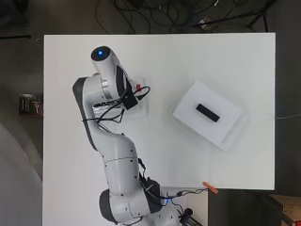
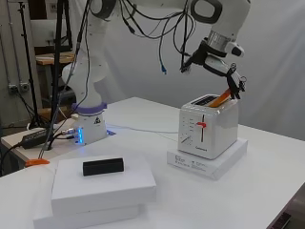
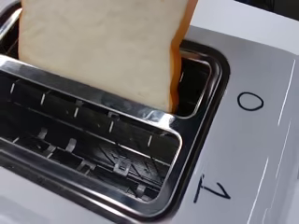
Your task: Teleoperate dual arm-hand system to toast a bread
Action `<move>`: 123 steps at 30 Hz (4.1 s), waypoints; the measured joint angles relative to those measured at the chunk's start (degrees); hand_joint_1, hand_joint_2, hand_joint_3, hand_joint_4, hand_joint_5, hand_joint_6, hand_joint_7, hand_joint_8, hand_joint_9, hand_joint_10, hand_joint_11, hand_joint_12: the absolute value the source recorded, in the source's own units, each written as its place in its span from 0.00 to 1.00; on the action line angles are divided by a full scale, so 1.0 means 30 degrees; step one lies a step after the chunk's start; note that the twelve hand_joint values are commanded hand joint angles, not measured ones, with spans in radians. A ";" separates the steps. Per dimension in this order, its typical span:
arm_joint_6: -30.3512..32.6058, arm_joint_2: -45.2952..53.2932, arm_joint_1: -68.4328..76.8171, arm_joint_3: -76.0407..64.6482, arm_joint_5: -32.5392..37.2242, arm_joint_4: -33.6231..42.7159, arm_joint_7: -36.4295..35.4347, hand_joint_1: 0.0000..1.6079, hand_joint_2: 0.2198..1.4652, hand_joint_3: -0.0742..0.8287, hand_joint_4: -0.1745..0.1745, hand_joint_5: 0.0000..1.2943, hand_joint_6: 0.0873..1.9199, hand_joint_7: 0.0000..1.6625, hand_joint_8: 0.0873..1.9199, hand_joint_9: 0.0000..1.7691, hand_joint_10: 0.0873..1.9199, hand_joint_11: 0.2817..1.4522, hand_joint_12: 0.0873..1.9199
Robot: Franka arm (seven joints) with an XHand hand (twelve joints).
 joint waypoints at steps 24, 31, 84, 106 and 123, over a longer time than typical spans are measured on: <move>-0.0057 -0.1833 -0.0863 -0.0219 0.1408 -0.0988 -0.3631 0.78 0.74 0.08 0.01 0.57 0.62 0.65 0.45 0.71 0.17 0.47 0.00; 0.6468 -0.4871 -0.1142 -0.0046 0.1561 -0.6060 -0.4199 0.63 0.74 0.09 0.13 0.54 0.39 0.65 0.26 0.78 0.00 0.34 0.24; 0.7281 0.1860 -0.3096 -0.4561 0.7703 -0.7678 -0.1329 0.04 0.66 0.08 0.19 0.26 0.00 0.18 0.00 0.22 0.00 0.10 0.00; 0.6936 0.2391 -0.3908 -0.3743 0.6557 -0.7726 -0.1334 0.05 0.70 0.10 0.11 0.28 0.00 0.37 0.00 0.43 0.00 0.20 0.00; 0.6530 -1.3063 -0.4095 0.1677 0.0483 -1.0612 0.4113 0.00 0.67 0.08 0.42 0.34 0.00 0.24 0.00 0.26 0.00 0.09 0.00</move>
